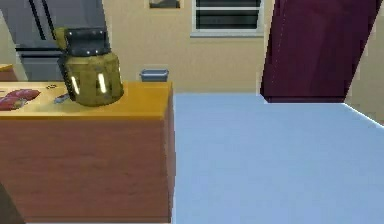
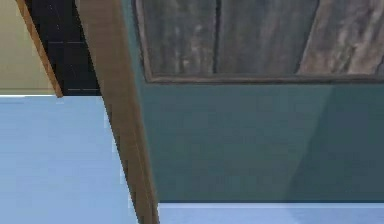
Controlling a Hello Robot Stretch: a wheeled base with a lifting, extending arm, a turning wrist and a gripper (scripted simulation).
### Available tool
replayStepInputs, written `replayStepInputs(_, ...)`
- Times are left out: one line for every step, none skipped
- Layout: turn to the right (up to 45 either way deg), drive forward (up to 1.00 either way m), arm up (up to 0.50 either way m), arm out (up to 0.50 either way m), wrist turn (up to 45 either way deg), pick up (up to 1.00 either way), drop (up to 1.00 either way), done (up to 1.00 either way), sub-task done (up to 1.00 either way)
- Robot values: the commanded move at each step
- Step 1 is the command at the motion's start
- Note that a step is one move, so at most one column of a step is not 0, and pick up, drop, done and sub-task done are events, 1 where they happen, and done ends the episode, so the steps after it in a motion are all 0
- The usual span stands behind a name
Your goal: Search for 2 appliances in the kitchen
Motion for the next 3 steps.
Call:
replayStepInputs(0.0,0.35,0.0,0.0,0.0,0.0,0.0,0.0,0.0)
replayStepInputs(-30.0,0.0,0.0,0.0,0.0,0.0,0.0,0.0,0.0)
replayStepInputs(0.0,0.4,0.0,0.0,0.0,0.0,0.0,0.0,0.0)
